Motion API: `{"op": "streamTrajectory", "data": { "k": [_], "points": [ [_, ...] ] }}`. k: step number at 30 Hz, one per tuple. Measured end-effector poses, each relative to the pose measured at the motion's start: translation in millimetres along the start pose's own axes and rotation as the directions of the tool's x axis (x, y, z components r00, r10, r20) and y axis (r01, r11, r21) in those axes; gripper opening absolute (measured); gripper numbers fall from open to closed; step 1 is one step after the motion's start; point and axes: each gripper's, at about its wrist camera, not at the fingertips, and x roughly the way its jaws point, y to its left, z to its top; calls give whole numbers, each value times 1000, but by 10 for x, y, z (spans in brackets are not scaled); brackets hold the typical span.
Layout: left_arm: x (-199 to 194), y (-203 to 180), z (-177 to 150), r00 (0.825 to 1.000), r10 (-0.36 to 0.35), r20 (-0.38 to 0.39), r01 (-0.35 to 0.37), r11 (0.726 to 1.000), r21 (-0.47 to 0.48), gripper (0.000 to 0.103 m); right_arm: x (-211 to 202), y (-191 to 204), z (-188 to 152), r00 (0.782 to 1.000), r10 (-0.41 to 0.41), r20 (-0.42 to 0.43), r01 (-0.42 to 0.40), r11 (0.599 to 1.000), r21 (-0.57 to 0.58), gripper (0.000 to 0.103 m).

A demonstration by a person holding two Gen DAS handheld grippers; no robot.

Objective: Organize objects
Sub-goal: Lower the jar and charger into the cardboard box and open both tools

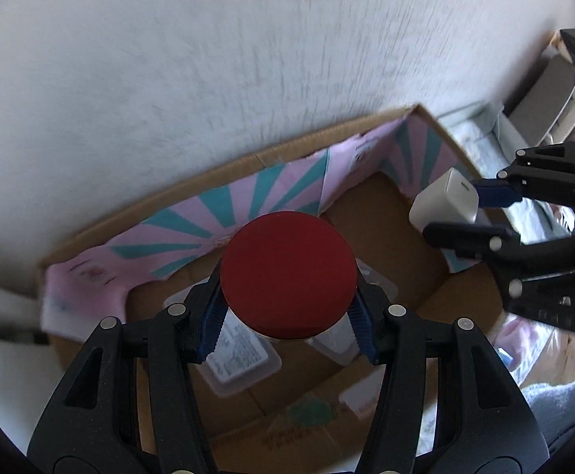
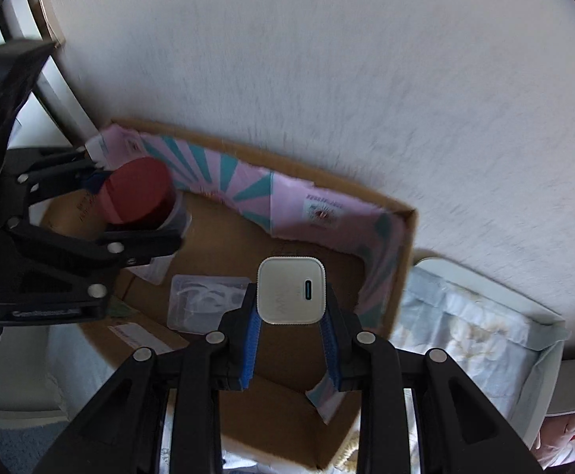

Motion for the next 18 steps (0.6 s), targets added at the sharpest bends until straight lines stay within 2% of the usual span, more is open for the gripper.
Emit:
{"op": "streamTrajectory", "data": {
  "k": [5,10,18],
  "points": [
    [266,18,48,999,-9,-50,10,1000,23,51,184,68,-34,999,-11,-40,10,1000,-23,26],
    [377,75,103,997,-28,-77,28,1000,6,51,252,78,-71,999,1,-51,-2,1000,-28,26],
    [494,104,147,993,4,-115,-5,1000,-1,51,285,99,-139,998,5,-64,-6,1000,-20,26]
  ]
}}
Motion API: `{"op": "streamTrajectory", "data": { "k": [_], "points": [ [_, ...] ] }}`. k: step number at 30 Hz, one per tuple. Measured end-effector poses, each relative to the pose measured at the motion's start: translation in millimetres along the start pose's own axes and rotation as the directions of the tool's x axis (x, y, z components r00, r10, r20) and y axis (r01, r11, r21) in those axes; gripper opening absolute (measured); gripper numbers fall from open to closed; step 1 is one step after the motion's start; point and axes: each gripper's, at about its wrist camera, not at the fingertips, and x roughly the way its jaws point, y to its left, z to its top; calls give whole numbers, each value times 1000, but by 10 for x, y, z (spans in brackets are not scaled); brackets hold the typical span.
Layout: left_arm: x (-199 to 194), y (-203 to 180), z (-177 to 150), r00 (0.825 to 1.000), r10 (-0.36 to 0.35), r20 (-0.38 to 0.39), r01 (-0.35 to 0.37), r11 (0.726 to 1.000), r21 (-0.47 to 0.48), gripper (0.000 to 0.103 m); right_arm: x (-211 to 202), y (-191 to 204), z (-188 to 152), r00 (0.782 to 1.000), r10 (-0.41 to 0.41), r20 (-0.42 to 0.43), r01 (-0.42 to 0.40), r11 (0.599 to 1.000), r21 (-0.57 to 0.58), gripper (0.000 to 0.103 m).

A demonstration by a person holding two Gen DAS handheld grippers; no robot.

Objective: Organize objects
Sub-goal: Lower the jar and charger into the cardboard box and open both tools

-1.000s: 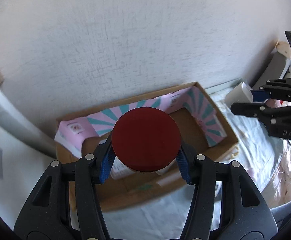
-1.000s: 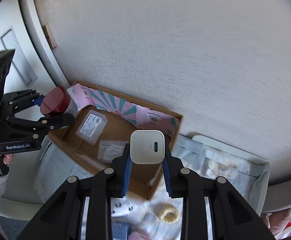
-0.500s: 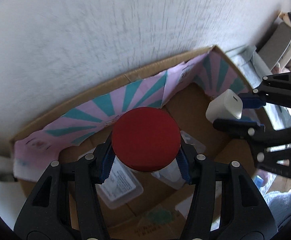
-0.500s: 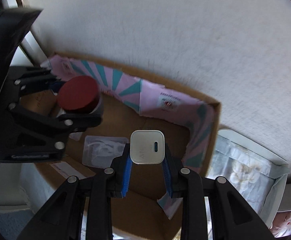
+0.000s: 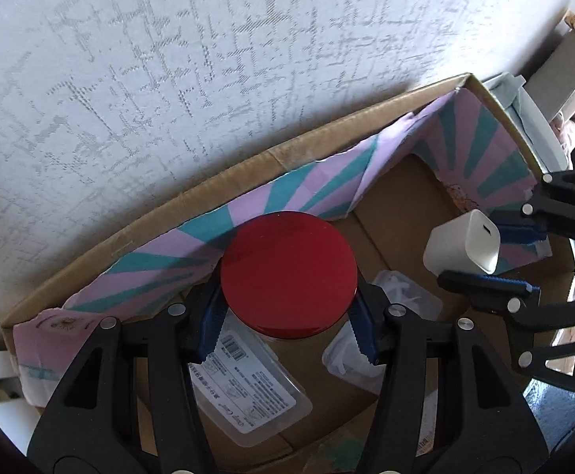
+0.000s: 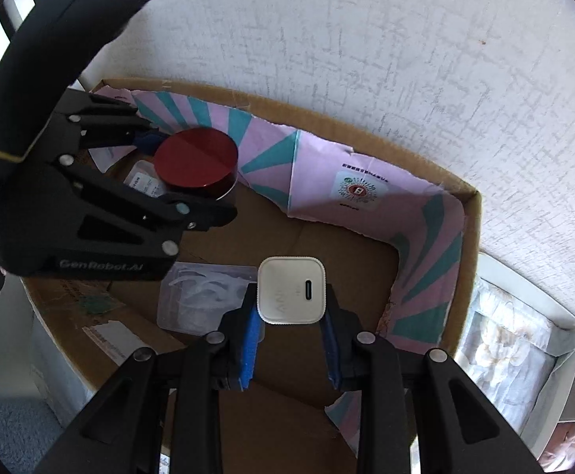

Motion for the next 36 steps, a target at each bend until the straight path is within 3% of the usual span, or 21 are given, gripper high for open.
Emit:
{"op": "streamTrajectory", "data": {
  "k": [7,8,9,10,11,12,15,20,26,31,36],
  "points": [
    [85,-27,-8,998,38,-46,-39,999,-24,53,-62,57,-36,1000,7,8,-7,1000,-7,26],
    [69,-24,-4,998,40,-44,-42,999,-35,67,-72,71,-33,1000,5,4,-5,1000,-14,32],
    [38,-15,3,999,31,-39,-33,998,-52,93,-84,96,-36,1000,2,-3,-2,1000,-28,41],
    [14,-3,7,999,3,-35,-5,997,-71,103,-95,114,-45,1000,5,-7,-5,999,-36,66],
    [-27,11,10,1000,-7,-20,5,996,-93,103,-111,141,-68,1000,22,-9,-22,999,-47,93],
    [-43,19,8,1000,-7,-18,5,995,-104,103,-117,162,-89,999,47,-17,-48,997,-55,102],
    [-60,21,-9,1000,14,-27,-17,993,-114,103,-122,204,-162,994,99,-45,-101,994,-48,103],
    [-139,1,-61,999,42,-15,-43,991,-127,103,-192,251,-271,996,84,-26,-86,994,-62,103],
    [-266,-38,-104,997,72,0,-71,985,-159,103,-314,275,-374,988,150,24,-148,986,-74,103],
    [-444,-131,-168,995,96,34,-89,981,-172,103,-480,281,-489,987,155,47,-152,986,-69,103],
    [-685,-231,-233,991,108,82,-86,967,-239,103,-735,283,-679,992,112,61,-106,990,-92,103]
  ]
}}
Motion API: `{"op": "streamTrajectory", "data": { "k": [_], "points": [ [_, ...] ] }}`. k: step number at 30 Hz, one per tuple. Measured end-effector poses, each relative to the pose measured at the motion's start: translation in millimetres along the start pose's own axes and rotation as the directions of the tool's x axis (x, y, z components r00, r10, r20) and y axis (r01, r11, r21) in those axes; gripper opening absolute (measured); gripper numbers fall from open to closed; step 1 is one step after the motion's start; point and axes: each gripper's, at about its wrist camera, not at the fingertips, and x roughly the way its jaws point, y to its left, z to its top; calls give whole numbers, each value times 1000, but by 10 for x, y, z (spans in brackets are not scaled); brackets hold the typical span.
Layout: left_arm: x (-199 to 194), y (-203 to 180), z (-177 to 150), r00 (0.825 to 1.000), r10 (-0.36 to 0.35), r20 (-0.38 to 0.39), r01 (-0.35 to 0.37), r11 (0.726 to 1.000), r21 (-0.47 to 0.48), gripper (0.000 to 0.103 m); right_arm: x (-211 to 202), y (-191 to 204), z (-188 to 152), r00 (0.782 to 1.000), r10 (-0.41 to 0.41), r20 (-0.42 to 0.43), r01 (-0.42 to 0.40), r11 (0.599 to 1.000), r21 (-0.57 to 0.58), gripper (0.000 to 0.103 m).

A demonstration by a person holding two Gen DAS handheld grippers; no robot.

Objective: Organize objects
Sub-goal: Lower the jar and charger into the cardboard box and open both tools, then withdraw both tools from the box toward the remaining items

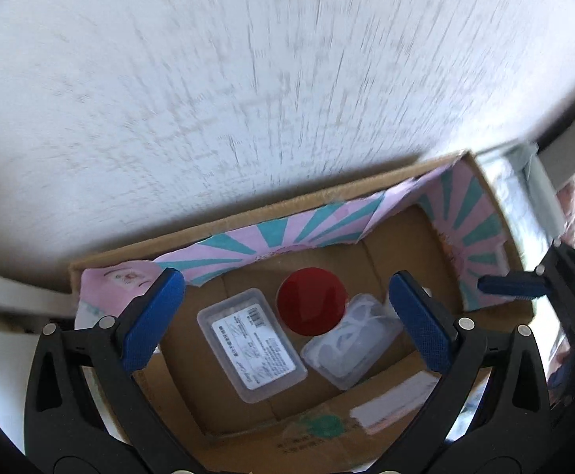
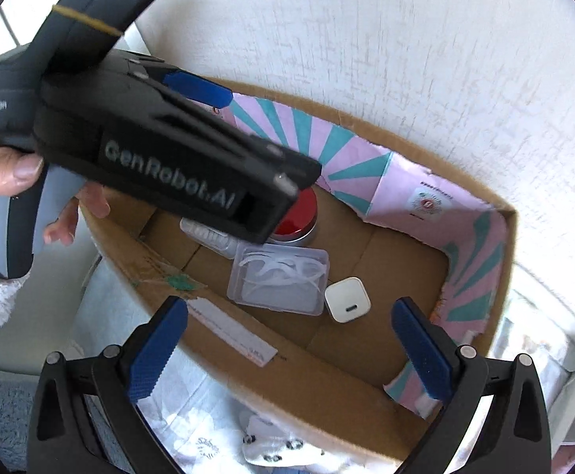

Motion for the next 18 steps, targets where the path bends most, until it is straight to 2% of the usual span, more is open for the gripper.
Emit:
{"op": "streamTrajectory", "data": {
  "k": [1,3,6,11,12,18],
  "points": [
    [-73,-27,-19,1000,4,14,-4,1000,-8,103,-32,-11,48,1000,-10,5,10,1000,-10,103],
    [-161,156,63,999,16,39,-16,1000,-10,103,0,63,460,999,-42,32,44,998,-41,103],
    [-419,254,-37,995,48,86,-47,999,-12,103,-252,52,352,994,-56,90,62,996,-69,103],
    [-923,397,-36,985,59,162,-49,997,-67,103,-589,163,323,992,-43,121,50,997,-56,103],
    [-843,302,-49,983,59,173,-47,996,-77,103,-677,216,365,989,-43,142,51,997,-53,103],
    [-1240,200,-239,966,109,236,-85,990,-109,103,-970,227,187,967,-106,233,118,992,-41,103]
  ]
}}
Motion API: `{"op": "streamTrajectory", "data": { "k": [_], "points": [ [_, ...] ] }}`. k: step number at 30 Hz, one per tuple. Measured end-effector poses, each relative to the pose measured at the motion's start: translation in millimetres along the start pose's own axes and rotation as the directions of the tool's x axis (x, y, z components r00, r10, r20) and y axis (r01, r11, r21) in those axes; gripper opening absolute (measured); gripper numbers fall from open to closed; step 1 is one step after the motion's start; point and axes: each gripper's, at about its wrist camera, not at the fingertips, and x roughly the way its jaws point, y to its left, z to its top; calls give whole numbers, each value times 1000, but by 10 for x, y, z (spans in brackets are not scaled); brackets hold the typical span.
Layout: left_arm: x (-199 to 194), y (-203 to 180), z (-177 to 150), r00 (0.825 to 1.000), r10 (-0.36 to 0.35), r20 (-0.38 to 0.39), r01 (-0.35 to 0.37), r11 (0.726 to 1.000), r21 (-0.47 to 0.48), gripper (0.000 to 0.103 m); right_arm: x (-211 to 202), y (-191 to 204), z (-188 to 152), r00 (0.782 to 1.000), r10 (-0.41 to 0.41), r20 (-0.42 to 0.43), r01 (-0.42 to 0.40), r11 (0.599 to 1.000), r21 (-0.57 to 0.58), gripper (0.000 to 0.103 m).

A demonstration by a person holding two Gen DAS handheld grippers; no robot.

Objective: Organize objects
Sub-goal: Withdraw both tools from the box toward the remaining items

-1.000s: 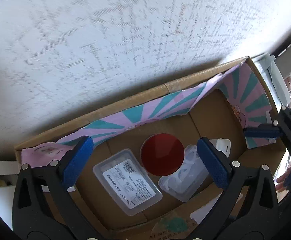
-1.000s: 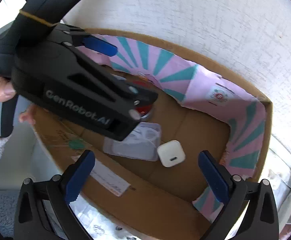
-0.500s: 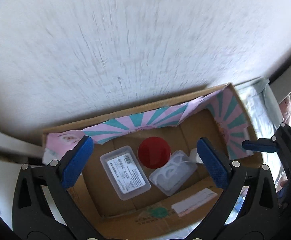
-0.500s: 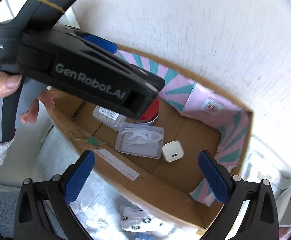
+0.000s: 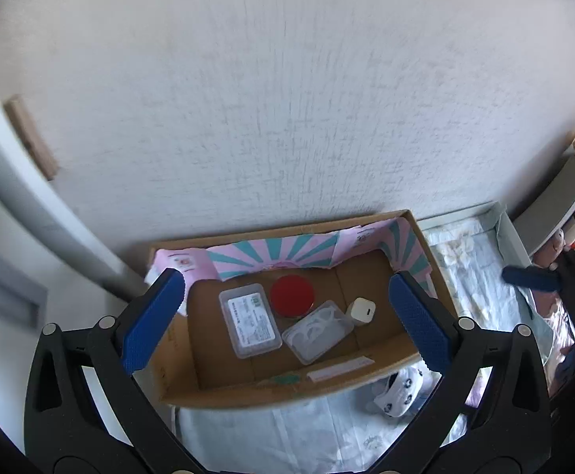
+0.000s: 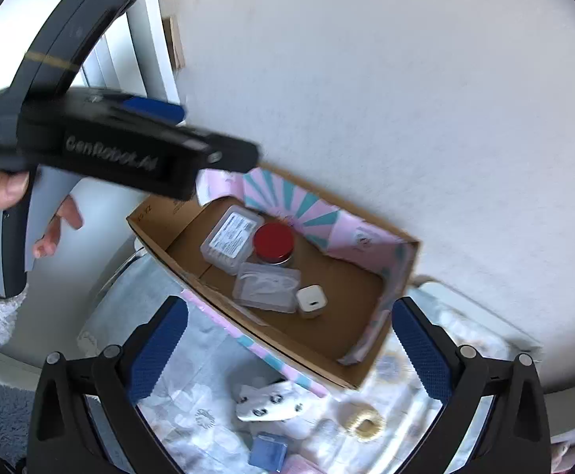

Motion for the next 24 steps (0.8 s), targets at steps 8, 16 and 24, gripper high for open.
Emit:
{"op": "streamTrajectory", "data": {
  "k": [8,16,24],
  "points": [
    [-551,-161,-249,994,55,90,-52,998,-29,103,-563,-40,-203,985,-128,113,128,992,5,103],
    [-857,-356,-588,993,45,112,-43,999,-20,103,-1012,-336,-549,971,-151,188,130,984,120,103],
    [-818,-601,-962,996,-17,86,20,999,-28,103,-1214,-416,-1001,955,-186,232,159,979,130,103]
  ]
}}
